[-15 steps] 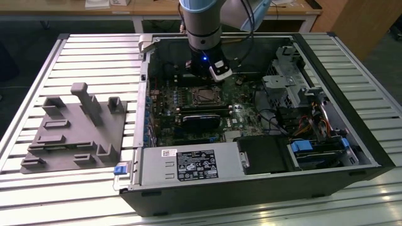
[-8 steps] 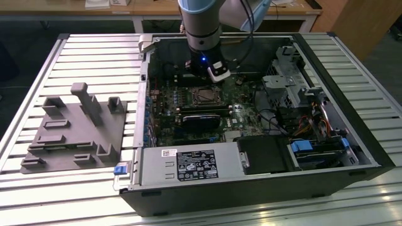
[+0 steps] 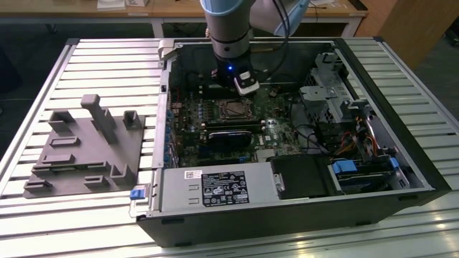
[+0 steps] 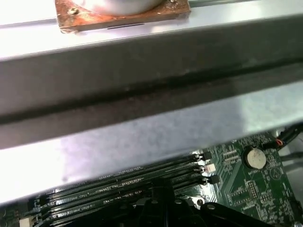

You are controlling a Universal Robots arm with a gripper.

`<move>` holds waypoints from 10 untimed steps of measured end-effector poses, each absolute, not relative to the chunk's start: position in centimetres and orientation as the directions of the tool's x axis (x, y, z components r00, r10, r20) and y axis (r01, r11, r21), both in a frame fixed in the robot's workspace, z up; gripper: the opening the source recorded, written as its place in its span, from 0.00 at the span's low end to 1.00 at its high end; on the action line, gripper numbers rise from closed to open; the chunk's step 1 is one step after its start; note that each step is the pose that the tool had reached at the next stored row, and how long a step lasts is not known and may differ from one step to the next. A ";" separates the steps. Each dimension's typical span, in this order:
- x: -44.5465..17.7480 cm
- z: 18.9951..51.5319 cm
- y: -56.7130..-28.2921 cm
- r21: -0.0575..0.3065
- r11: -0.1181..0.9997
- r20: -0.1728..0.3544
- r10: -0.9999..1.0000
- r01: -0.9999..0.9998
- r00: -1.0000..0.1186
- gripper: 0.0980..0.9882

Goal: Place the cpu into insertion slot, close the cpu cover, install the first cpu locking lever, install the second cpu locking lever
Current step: 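Install the first cpu locking lever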

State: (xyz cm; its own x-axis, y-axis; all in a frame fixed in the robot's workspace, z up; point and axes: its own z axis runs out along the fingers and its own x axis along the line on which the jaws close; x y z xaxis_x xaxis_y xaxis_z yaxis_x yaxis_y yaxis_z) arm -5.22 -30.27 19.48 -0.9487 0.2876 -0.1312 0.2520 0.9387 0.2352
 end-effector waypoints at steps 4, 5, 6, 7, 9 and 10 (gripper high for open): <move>-5.3 19.4 -30.3 0.235 0.927 -0.131 0.328 0.292 -0.935 0.01; -5.4 19.4 -30.3 0.235 0.925 -0.131 0.333 0.297 -0.934 0.01; -5.5 19.4 -30.3 0.236 0.924 -0.131 0.337 0.301 -0.932 0.01; -5.6 19.4 -30.2 0.236 0.923 -0.131 0.341 0.304 -0.931 0.01; -5.8 19.3 -30.2 0.237 0.921 -0.131 0.347 0.311 -0.929 0.01; -5.9 19.3 -30.2 0.237 0.919 -0.131 0.350 0.314 -0.927 0.01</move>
